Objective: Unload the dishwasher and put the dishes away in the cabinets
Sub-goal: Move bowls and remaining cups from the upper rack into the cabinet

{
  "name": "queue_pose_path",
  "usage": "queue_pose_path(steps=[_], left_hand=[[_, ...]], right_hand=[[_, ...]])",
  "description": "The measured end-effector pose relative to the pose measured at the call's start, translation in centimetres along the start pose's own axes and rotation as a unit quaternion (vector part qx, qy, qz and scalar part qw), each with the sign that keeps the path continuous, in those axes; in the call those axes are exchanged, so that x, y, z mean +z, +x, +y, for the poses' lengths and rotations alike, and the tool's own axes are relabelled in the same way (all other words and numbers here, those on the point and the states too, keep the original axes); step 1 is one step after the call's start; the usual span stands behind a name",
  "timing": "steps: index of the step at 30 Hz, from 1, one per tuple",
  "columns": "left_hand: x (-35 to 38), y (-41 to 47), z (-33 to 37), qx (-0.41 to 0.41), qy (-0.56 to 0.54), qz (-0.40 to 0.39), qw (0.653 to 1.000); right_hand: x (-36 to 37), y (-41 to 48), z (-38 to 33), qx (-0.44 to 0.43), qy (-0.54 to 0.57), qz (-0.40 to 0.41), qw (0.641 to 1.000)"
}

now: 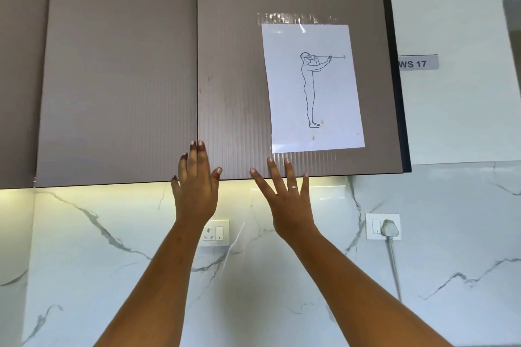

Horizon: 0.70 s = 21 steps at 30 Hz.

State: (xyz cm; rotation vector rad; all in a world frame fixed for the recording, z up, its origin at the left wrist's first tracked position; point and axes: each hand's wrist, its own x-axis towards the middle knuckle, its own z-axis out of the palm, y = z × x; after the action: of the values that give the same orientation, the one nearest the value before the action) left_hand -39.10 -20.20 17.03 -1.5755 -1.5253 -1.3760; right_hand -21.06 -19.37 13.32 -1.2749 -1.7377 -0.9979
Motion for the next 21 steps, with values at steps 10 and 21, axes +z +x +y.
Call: queue_pose_path(steps=[10,21], left_hand=[[4.9,0.8,-2.3,0.020,0.057,-0.014,0.998],[4.5,0.7,-2.4,0.022,0.047,-0.022,0.998]], right_hand=[[2.1,1.0,0.4,-0.004,-0.041,-0.014,0.999],[2.0,1.1,0.3,-0.017,-0.069,-0.064,0.995]])
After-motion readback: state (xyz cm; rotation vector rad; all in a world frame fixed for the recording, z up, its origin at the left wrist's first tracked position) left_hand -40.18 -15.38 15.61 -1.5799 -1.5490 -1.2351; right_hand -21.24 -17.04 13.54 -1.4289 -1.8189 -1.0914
